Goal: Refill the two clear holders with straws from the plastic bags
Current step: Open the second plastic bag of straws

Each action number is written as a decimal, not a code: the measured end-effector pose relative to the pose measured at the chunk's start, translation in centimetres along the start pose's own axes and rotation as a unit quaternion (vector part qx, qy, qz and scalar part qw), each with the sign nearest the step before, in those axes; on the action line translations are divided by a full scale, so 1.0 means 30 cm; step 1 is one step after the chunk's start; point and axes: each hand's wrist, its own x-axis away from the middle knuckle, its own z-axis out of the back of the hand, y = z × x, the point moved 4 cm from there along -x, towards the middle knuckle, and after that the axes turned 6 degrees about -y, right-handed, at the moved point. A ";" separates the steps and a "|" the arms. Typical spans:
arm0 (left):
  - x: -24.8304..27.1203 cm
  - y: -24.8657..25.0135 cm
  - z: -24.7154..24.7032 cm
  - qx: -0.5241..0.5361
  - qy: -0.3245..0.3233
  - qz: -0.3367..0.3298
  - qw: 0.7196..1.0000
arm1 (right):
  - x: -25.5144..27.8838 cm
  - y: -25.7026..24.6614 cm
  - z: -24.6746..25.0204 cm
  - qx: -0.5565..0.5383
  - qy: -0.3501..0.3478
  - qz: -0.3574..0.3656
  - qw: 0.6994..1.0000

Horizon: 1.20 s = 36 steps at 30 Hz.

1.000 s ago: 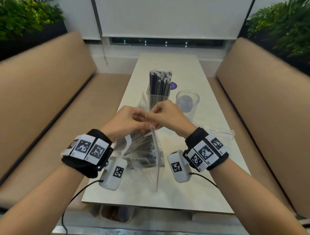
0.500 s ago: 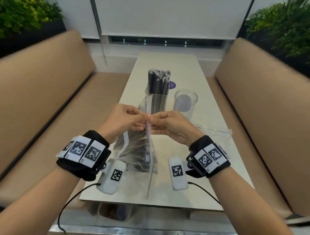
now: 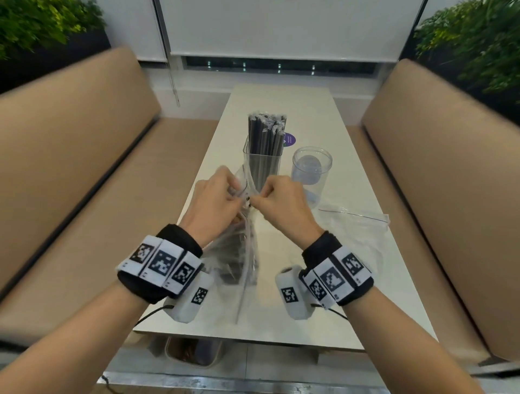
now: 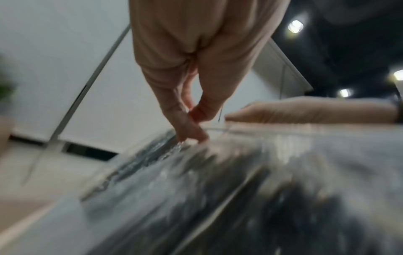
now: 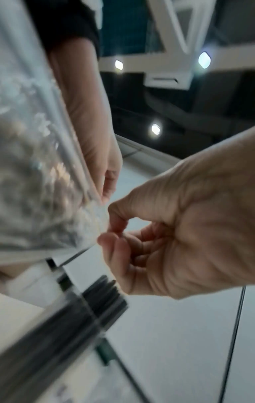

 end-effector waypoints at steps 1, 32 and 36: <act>0.005 0.005 0.006 -0.050 0.028 -0.033 0.998 | -0.001 -0.004 0.011 0.039 0.020 0.012 0.999; 0.052 -0.196 0.142 -0.167 -0.149 0.008 0.975 | 0.007 0.167 0.138 -0.011 -0.055 -0.016 0.998; 0.049 -0.213 0.089 -0.103 -0.217 -0.006 0.971 | 0.016 0.180 0.069 -0.177 -0.122 -0.097 0.972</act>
